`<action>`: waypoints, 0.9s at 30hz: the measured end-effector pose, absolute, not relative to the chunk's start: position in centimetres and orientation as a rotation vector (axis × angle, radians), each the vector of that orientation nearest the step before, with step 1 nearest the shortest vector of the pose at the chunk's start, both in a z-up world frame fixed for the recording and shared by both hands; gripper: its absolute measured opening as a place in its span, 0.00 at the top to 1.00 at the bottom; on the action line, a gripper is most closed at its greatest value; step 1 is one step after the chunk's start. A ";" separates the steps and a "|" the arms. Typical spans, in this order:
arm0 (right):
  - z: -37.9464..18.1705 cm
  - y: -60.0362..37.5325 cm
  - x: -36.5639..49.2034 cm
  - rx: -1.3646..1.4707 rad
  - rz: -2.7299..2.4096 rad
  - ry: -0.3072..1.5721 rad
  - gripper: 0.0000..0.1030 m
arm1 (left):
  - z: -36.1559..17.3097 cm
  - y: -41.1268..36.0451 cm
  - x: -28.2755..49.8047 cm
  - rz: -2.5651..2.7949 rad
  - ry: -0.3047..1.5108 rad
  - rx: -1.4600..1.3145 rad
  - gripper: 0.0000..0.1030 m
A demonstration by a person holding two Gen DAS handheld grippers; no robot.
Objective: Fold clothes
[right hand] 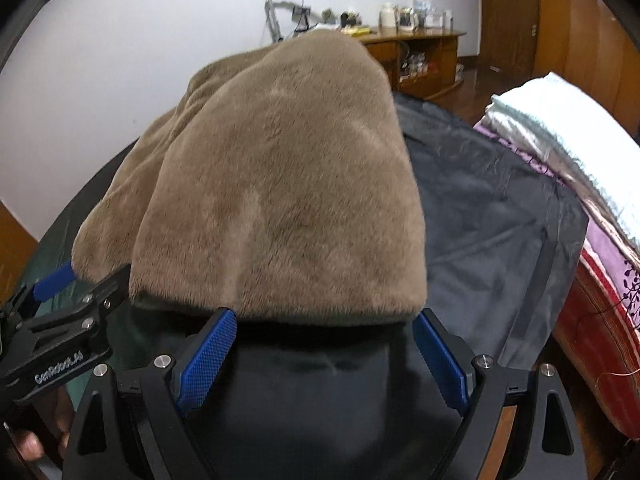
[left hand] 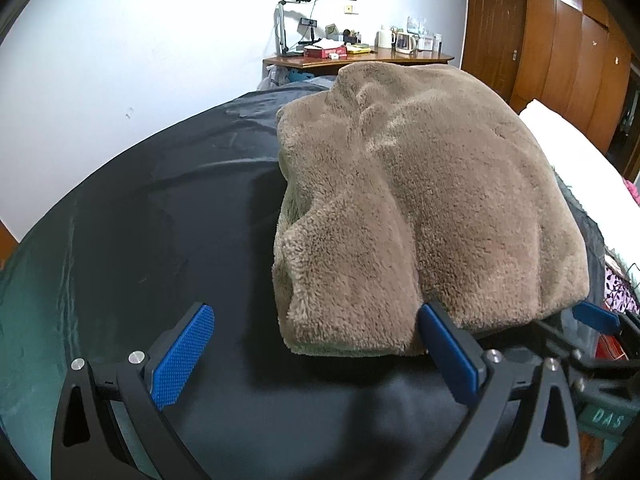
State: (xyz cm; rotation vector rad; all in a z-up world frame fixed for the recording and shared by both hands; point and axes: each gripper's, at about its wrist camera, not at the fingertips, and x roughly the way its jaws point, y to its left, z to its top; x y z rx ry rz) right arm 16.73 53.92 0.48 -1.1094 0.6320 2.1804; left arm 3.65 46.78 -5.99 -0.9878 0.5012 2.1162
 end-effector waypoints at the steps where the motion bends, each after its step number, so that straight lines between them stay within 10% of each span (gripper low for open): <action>1: 0.4 53.8 16.7 -1.134 2.182 0.628 0.11 | -5.9 46.8 3.7 2.113 0.505 -0.996 0.01; 27: 5.7 50.6 17.5 -1.041 2.155 0.410 0.11 | -2.9 45.3 4.8 2.221 0.470 -0.939 0.01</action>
